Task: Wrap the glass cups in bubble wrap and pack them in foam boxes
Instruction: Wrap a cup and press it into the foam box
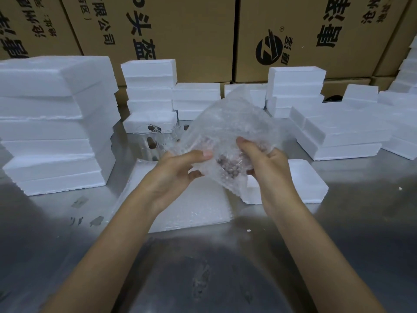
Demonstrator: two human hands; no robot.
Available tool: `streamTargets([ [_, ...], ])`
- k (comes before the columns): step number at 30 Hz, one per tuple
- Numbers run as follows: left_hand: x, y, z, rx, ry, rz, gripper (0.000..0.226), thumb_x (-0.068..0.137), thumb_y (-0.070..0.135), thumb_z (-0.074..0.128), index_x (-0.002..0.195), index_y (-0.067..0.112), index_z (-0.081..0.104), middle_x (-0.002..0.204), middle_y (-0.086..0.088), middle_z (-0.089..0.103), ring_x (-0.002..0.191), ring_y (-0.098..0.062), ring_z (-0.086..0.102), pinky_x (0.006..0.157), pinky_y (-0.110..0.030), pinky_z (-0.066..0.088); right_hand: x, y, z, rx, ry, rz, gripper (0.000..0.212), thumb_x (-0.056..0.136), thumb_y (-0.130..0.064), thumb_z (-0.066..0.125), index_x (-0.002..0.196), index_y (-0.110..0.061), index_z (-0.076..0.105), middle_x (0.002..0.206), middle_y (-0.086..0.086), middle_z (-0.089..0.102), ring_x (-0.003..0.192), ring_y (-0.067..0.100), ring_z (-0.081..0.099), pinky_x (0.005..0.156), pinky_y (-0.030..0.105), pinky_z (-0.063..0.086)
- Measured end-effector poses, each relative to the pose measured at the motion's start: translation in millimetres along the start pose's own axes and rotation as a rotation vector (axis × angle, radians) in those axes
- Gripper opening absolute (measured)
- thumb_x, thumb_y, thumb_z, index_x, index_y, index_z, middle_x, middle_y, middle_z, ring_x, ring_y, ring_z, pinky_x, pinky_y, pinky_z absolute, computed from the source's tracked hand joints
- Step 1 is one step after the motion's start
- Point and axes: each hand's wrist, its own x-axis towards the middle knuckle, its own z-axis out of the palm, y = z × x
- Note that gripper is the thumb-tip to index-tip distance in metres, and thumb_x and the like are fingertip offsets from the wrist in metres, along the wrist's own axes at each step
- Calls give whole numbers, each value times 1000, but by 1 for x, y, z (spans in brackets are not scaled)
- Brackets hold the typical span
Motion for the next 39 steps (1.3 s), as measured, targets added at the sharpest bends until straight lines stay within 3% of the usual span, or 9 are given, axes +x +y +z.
streamTargets([
  [6, -5, 3, 1, 173, -102, 4, 64, 77, 19, 81, 136, 23, 55, 132, -3, 65, 121, -24, 63, 99, -39, 53, -4, 8, 7, -378, 214, -192, 45, 82, -31, 74, 48, -17, 49, 43, -10, 44, 44, 9, 43, 48, 25, 39],
  [11, -6, 4, 3, 431, -85, 88, 48, 84, 23, 77, 126, 38, 61, 123, 13, 69, 113, -5, 65, 85, -23, 55, -13, 19, 18, -561, 328, -325, 42, 81, -40, 72, 59, -14, 49, 53, -5, 52, 54, 18, 50, 57, 34, 42],
  [14, -4, 2, 2, 581, 12, 117, 33, 85, 22, 72, 114, 39, 70, 112, 16, 73, 103, -1, 67, 79, -21, 55, -19, 24, 24, -471, 144, -392, 13, 83, -29, 72, 87, -22, 62, 81, -11, 67, 74, 8, 62, 64, 28, 49],
  [17, -3, -1, 0, 624, 20, 63, 29, 82, 33, 65, 110, 33, 74, 111, 14, 73, 106, -2, 66, 87, -25, 52, -24, 31, 30, -427, -33, -482, 21, 86, -26, 64, 107, -21, 63, 99, -9, 68, 90, 8, 63, 72, 24, 51],
  [23, 1, -1, -17, 792, 143, -10, 11, 84, 19, 69, 79, 26, 76, 86, 14, 74, 83, 7, 65, 78, -24, 41, -25, 44, 34, -874, -184, -592, 25, 83, -35, 54, 100, -18, 60, 99, -13, 56, 100, 10, 45, 90, 30, 40],
  [27, 0, 8, -23, 719, 158, 54, 29, 70, 25, 69, 99, 23, 64, 106, 7, 68, 102, -6, 64, 88, -28, 49, -25, 50, 35, -1184, -255, -601, 44, 79, -49, 42, 105, -19, 62, 106, -11, 52, 110, 14, 41, 100, 28, 30],
  [30, -2, 12, -21, 770, 90, 192, 8, 79, 13, 67, 84, 18, 69, 113, 7, 65, 108, -2, 60, 93, -26, 46, -25, 53, 37, -1220, -289, -603, 47, 78, -49, 42, 110, -21, 62, 109, -11, 54, 112, 13, 38, 105, 31, 30],
  [34, 2, 1, -22, 1040, 106, 222, 29, 90, 7, 61, 66, 22, 68, 115, 13, 59, 105, 9, 50, 93, -14, 33, -28, 56, 36, -1077, -212, -608, 30, 79, -34, 55, 103, -18, 61, 105, -10, 56, 107, 13, 45, 100, 29, 33],
  [39, 3, -6, -33, 1425, 63, 140, 39, 94, 22, 52, 57, 23, 65, 135, 0, 58, 122, -21, 46, 104, -46, 34, -32, 50, 39, -921, -136, -681, 38, 76, -24, 57, 114, -22, 58, 113, -12, 59, 109, 7, 48, 100, 20, 29],
])
